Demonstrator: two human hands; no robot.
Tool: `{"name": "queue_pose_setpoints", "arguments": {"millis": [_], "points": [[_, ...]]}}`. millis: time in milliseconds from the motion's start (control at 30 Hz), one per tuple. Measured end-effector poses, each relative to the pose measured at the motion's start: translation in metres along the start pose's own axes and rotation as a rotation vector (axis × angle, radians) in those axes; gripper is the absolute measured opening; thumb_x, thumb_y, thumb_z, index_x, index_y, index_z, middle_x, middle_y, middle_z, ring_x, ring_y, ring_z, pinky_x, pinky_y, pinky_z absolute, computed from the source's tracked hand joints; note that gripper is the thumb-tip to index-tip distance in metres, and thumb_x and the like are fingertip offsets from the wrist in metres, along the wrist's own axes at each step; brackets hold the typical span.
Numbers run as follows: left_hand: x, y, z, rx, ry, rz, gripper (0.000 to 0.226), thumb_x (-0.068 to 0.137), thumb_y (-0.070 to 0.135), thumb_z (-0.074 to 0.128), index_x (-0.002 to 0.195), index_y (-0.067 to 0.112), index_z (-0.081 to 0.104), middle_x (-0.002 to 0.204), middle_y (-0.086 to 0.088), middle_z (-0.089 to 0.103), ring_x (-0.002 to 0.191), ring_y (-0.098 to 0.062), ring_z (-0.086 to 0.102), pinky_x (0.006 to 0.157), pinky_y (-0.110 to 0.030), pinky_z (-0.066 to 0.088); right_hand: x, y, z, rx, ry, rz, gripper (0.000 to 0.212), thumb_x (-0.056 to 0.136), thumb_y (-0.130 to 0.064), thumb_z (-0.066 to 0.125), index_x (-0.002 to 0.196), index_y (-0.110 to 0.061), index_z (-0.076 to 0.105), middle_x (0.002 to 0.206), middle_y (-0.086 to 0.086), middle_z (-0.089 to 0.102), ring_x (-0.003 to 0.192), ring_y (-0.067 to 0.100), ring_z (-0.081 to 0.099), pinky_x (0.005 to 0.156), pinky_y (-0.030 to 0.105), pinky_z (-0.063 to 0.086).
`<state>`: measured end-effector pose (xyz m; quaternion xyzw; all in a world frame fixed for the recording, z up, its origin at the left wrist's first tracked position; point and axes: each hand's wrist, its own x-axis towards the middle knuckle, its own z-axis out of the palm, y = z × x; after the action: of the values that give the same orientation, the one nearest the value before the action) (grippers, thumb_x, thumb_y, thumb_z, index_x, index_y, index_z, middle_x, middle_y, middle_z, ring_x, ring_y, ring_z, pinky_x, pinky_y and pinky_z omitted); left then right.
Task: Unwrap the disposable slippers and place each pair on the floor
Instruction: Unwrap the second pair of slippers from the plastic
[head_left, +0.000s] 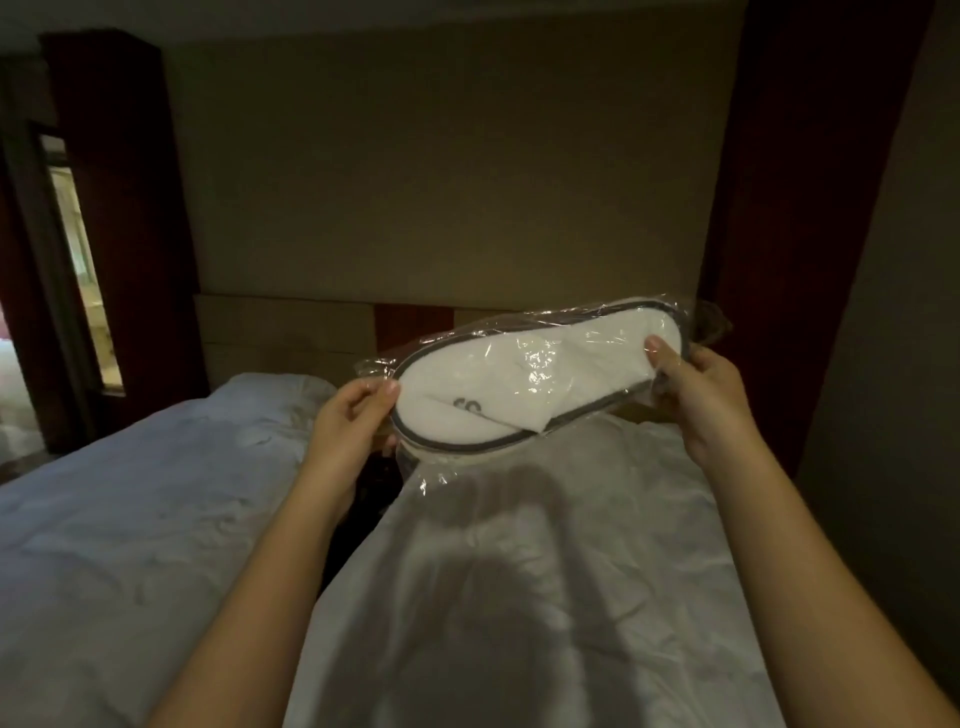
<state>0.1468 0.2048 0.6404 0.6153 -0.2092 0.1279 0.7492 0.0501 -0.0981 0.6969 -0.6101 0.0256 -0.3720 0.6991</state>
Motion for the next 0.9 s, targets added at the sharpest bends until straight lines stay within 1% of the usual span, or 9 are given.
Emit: {"name": "queue_pose_setpoints", "arguments": {"millis": [100, 200, 267, 333, 400, 567, 633, 733, 900], "points": [[-0.003, -0.009, -0.004, -0.010, 0.050, -0.027, 0.010, 0.089, 0.030, 0.062, 0.091, 0.024, 0.070, 0.077, 0.015, 0.075, 0.066, 0.004, 0.067, 0.053, -0.013, 0.050, -0.009, 0.023, -0.009, -0.018, -0.044, 0.067, 0.019, 0.083, -0.018, 0.070, 0.100, -0.009, 0.067, 0.069, -0.001, 0.072, 0.058, 0.012, 0.065, 0.057, 0.024, 0.055], [-0.016, -0.039, -0.012, 0.001, 0.046, -0.143, 0.009, 0.088, 0.027, 0.063, 0.091, 0.022, 0.070, 0.074, 0.013, 0.075, 0.067, 0.001, 0.068, 0.055, -0.017, 0.054, -0.029, 0.062, -0.027, 0.006, -0.051, 0.175, 0.019, 0.080, -0.015, 0.072, 0.098, -0.016, 0.067, 0.077, -0.008, 0.077, 0.070, 0.007, 0.071, 0.059, 0.020, 0.056], [-0.033, -0.072, -0.017, 0.014, 0.033, -0.267, 0.008, 0.088, 0.023, 0.064, 0.092, 0.019, 0.070, 0.078, 0.003, 0.074, 0.072, -0.010, 0.069, 0.063, -0.027, 0.059, -0.048, 0.098, -0.043, 0.027, -0.027, 0.280, 0.025, 0.080, -0.014, 0.071, 0.105, -0.014, 0.066, 0.090, -0.003, 0.077, 0.081, 0.011, 0.072, 0.071, 0.026, 0.059], [-0.055, -0.107, -0.021, 0.039, 0.022, -0.414, 0.009, 0.090, 0.017, 0.061, 0.094, 0.014, 0.069, 0.086, -0.007, 0.069, 0.078, -0.020, 0.065, 0.073, -0.036, 0.056, -0.071, 0.134, -0.061, 0.044, 0.010, 0.402, 0.037, 0.082, -0.014, 0.070, 0.117, -0.007, 0.061, 0.105, 0.007, 0.071, 0.089, 0.017, 0.068, 0.084, 0.032, 0.055], [-0.078, -0.136, -0.024, 0.028, 0.044, -0.574, 0.013, 0.092, 0.014, 0.055, 0.093, 0.010, 0.067, 0.087, -0.008, 0.068, 0.078, -0.022, 0.064, 0.075, -0.039, 0.053, -0.097, 0.167, -0.077, 0.039, 0.049, 0.522, 0.041, 0.084, -0.014, 0.068, 0.122, -0.002, 0.058, 0.113, 0.013, 0.067, 0.094, 0.021, 0.065, 0.088, 0.034, 0.053], [-0.128, -0.182, -0.028, 0.126, -0.044, -0.699, 0.017, 0.084, 0.022, 0.069, 0.096, 0.010, 0.072, 0.096, -0.012, 0.072, 0.089, -0.027, 0.069, 0.084, -0.041, 0.056, -0.150, 0.222, -0.116, 0.012, 0.164, 0.757, 0.033, 0.086, -0.014, 0.067, 0.114, 0.003, 0.062, 0.105, 0.015, 0.070, 0.094, 0.021, 0.067, 0.070, 0.026, 0.060], [-0.133, -0.192, -0.027, 0.130, -0.025, -0.727, 0.016, 0.084, 0.019, 0.069, 0.097, 0.009, 0.072, 0.098, -0.012, 0.073, 0.091, -0.027, 0.068, 0.086, -0.041, 0.055, -0.160, 0.229, -0.127, 0.024, 0.195, 0.796, 0.030, 0.087, -0.012, 0.065, 0.113, 0.003, 0.061, 0.104, 0.015, 0.069, 0.094, 0.021, 0.067, 0.069, 0.028, 0.060], [-0.133, -0.202, -0.028, 0.148, 0.000, -0.729, 0.013, 0.086, 0.013, 0.066, 0.097, 0.009, 0.071, 0.097, -0.011, 0.073, 0.087, -0.026, 0.066, 0.084, -0.039, 0.054, -0.167, 0.228, -0.139, 0.044, 0.227, 0.797, 0.035, 0.088, -0.013, 0.064, 0.118, 0.002, 0.058, 0.110, 0.016, 0.067, 0.102, 0.025, 0.065, 0.085, 0.037, 0.054], [-0.137, -0.219, -0.048, 0.157, 0.061, -0.755, 0.010, 0.087, 0.004, 0.061, 0.090, 0.008, 0.070, 0.094, -0.014, 0.070, 0.082, -0.025, 0.064, 0.077, -0.035, 0.053, -0.173, 0.221, -0.160, 0.057, 0.291, 0.762, 0.040, 0.091, -0.013, 0.059, 0.129, -0.003, 0.052, 0.119, 0.015, 0.064, 0.113, 0.027, 0.060, 0.094, 0.042, 0.048]]}}
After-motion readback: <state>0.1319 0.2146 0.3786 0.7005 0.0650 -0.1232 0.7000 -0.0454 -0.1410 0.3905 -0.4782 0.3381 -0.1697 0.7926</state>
